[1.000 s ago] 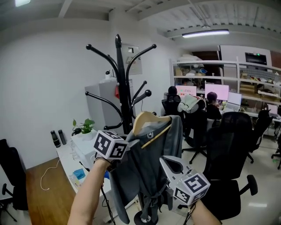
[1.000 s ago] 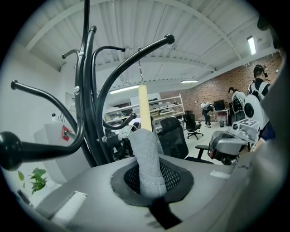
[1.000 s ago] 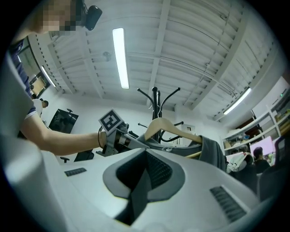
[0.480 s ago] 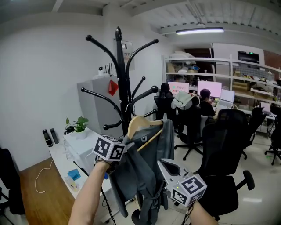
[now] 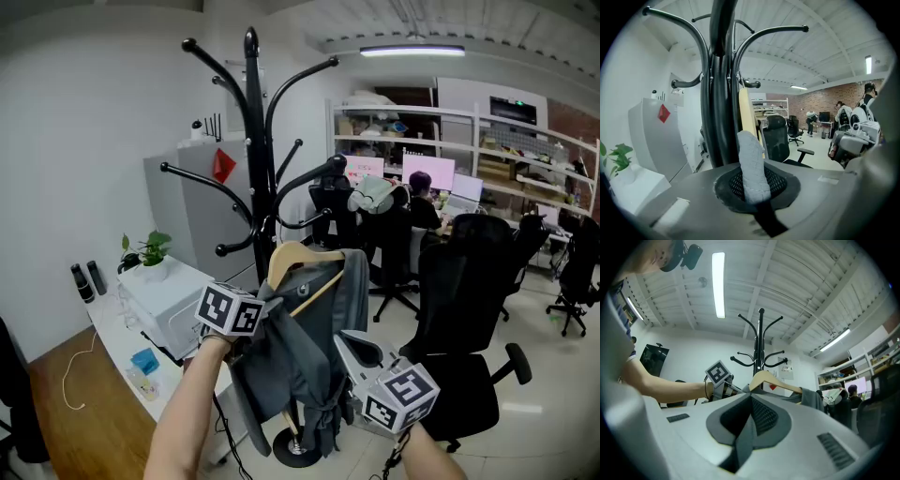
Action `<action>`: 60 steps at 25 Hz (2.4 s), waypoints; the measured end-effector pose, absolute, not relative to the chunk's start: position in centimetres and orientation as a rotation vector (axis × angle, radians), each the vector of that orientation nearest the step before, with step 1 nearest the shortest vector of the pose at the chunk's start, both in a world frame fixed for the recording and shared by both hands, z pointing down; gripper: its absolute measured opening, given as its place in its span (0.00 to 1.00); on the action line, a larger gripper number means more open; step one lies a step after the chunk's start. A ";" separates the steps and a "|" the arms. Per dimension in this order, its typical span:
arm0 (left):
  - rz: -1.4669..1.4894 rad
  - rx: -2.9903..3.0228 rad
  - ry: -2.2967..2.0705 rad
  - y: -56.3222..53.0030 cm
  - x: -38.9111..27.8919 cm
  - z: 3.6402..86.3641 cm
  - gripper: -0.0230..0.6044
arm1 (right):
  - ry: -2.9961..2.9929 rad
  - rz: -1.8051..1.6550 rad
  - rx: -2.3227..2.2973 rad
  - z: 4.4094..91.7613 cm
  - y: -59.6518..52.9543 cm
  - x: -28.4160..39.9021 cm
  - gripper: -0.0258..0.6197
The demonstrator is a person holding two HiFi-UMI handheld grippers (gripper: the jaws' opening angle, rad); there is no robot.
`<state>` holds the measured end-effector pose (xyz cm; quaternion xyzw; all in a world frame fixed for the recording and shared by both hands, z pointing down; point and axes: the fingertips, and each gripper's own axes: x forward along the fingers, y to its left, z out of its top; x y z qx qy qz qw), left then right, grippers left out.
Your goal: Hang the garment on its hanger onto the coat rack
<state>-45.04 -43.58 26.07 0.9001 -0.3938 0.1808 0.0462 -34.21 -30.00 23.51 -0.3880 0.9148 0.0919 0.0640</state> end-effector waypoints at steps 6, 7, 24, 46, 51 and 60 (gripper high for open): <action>0.603 2.777 -1.233 -43.4 -45.3 27.9 0.09 | 2.750 0.270 -1.259 24.1 -29.4 -33.7 0.06; 0.606 2.780 -1.243 -43.4 -45.3 27.9 0.09 | 2.751 0.265 -1.275 24.4 -29.3 -33.6 0.06; 0.068 3.059 -1.848 -28.4 -47.7 25.1 0.32 | 2.682 0.097 -1.521 30.5 -25.7 -30.9 0.06; -0.002 2.713 -1.276 -23.1 -44.3 38.5 0.04 | 2.819 0.073 -1.182 33.1 -22.2 -36.7 0.06; 0.017 2.715 -1.254 -22.7 -43.8 38.8 0.04 | 2.830 0.065 -1.195 33.5 -22.0 -36.6 0.06; 0.044 2.723 -1.240 -22.3 -43.7 39.0 0.04 | 2.829 0.077 -1.175 33.2 -21.9 -37.0 0.06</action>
